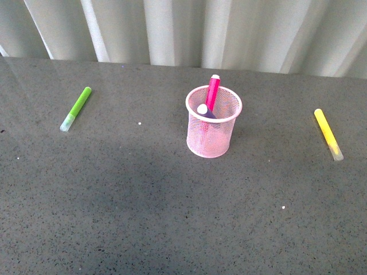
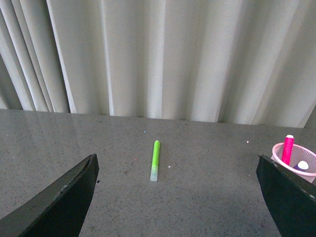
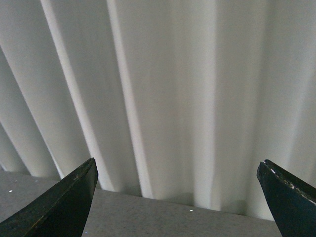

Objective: Insert purple and pink pens into pink cup

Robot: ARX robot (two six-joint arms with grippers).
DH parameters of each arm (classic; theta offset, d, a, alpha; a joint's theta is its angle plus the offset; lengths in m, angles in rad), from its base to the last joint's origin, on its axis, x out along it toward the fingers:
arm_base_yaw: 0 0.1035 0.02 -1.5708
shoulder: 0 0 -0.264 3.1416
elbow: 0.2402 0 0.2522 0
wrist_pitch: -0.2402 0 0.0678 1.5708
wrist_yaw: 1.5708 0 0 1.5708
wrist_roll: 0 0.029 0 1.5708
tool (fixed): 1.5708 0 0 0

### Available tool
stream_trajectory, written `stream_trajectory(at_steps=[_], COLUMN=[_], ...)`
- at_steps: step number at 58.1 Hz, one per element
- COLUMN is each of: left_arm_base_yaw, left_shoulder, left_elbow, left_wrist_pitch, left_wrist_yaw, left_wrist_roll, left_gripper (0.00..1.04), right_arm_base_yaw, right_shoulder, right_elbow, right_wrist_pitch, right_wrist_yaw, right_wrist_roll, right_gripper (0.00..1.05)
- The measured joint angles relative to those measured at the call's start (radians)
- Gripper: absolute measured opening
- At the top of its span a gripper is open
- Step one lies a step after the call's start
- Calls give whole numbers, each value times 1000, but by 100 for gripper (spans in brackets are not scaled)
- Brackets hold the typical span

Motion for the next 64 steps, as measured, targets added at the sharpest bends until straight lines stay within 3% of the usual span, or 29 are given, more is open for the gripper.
stream_trajectory(at_steps=[14,18,22,46,52,56,64], left_arm_base_yaw=[0,0,0,0,0,0,0], left_shoulder=[0,0,0,0,0,0,0], left_elbow=[0,0,0,0,0,0,0], left_wrist_pitch=[0,0,0,0,0,0,0], left_wrist_yaw=[0,0,0,0,0,0,0], left_wrist_roll=[0,0,0,0,0,0,0], left_gripper=[98,98,98,98,98,98,98], right_arm_base_yaw=[-200,-188,-169,-64,-47,6,43], right_shoulder=[-257,-312,-348,-556,-602,-639,-718], right_elbow=[-134,-158,-208,-423,-453,-474,-513], right_wrist_pitch=[-83,-220,-244,-243,-258,-276,-317], right_wrist_yaw=[-79,53,101,202,215,292,301], right_wrist_roll=[-60,-89,-102,-122,-126,-126,-126], right_gripper=[96,84,73,4,3,3,3])
